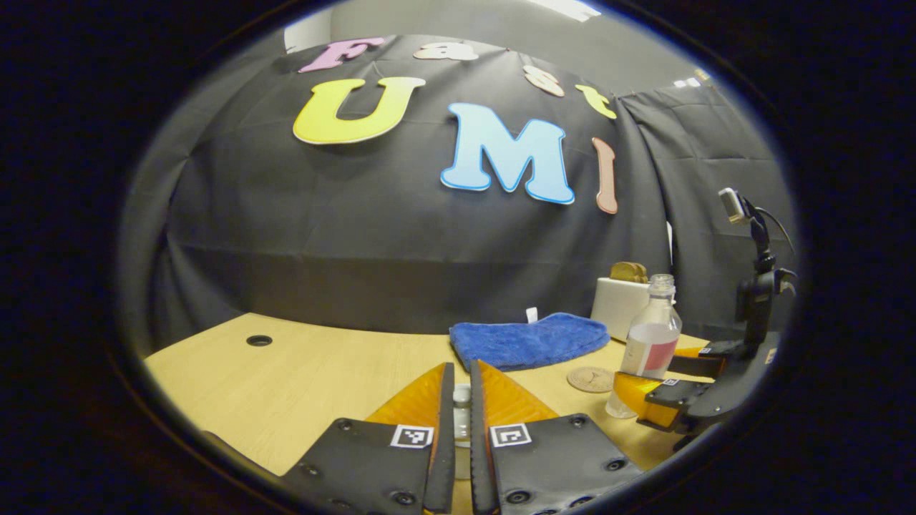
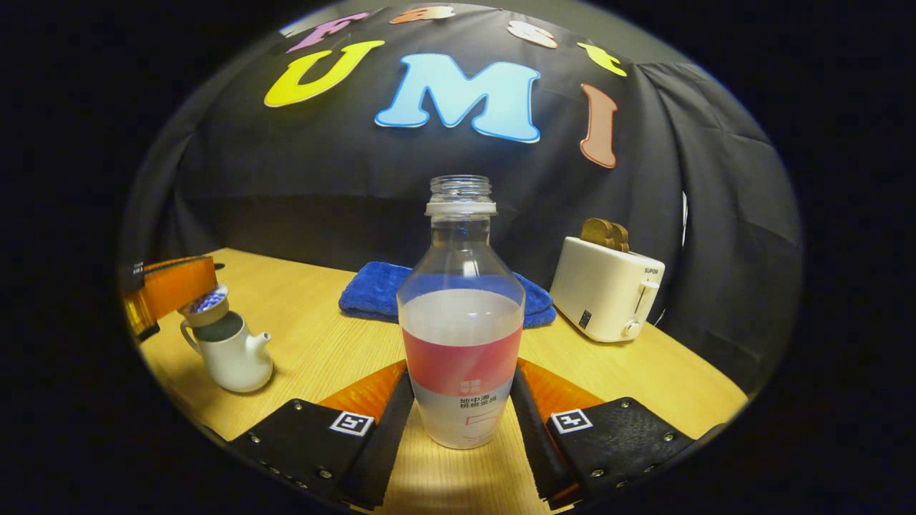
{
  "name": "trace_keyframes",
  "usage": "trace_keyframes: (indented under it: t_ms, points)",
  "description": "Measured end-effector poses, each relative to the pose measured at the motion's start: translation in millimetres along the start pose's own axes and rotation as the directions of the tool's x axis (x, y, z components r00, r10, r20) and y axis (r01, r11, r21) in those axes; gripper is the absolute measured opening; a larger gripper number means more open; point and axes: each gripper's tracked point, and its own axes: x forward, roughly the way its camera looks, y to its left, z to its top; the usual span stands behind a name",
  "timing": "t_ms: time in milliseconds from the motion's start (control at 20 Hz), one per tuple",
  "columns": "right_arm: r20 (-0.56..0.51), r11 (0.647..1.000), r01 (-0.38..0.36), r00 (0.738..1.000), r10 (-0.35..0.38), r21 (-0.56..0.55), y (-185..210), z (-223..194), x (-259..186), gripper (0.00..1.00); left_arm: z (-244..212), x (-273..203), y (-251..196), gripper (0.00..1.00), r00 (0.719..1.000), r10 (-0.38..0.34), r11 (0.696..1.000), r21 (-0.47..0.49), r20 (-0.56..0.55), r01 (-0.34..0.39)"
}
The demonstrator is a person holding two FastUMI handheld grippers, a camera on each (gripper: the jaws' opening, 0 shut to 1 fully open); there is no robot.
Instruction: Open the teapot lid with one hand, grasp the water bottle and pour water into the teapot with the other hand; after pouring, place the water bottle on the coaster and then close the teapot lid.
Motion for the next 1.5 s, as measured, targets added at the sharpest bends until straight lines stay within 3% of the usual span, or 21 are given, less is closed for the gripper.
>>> trace_keyframes:
  t_ms: [50,350,550,850,1200,1350,1500]
  points:
    - [-0.002,0.999,-0.005,1.0,0.005,-0.044,2.0,0.3,-2.3,0.75,0.7,-1.7,1.1,0.19,1.0,-0.006,1.0,-0.001,0.001,0.006]
    - [-0.032,0.982,-0.042,0.999,0.037,-0.183,4.5,2.1,-11.5,0.75,8.9,-14.7,28.9,0.18,1.0,0.015,0.996,-0.09,-0.003,-0.015]
    - [-0.009,0.942,-0.031,1.0,0.03,-0.335,8.3,12.5,-15.0,0.75,12.3,-21.5,55.3,0.18,0.998,0.061,0.991,-0.118,-0.004,-0.061]
    - [0.03,0.839,0.002,0.999,0.017,-0.544,21.9,10.6,-12.7,0.75,13.7,-23.5,58.9,0.18,0.999,0.047,0.992,-0.114,-0.018,-0.049]
    - [0.082,0.679,0.06,0.997,0.0,-0.732,38.8,23.2,1.0,0.75,23.7,-27.9,70.8,0.18,0.999,0.049,0.991,-0.124,-0.008,-0.05]
    - [0.116,0.575,0.103,0.993,-0.013,-0.812,40.9,28.3,0.7,0.75,28.4,-31.9,85.5,0.15,0.997,0.081,0.988,-0.132,0.005,-0.079]
    - [0.128,0.504,0.114,0.992,-0.006,-0.856,42.2,30.3,5.5,0.75,26.8,-32.0,93.1,0.18,0.995,0.097,0.986,-0.137,0.0,-0.096]
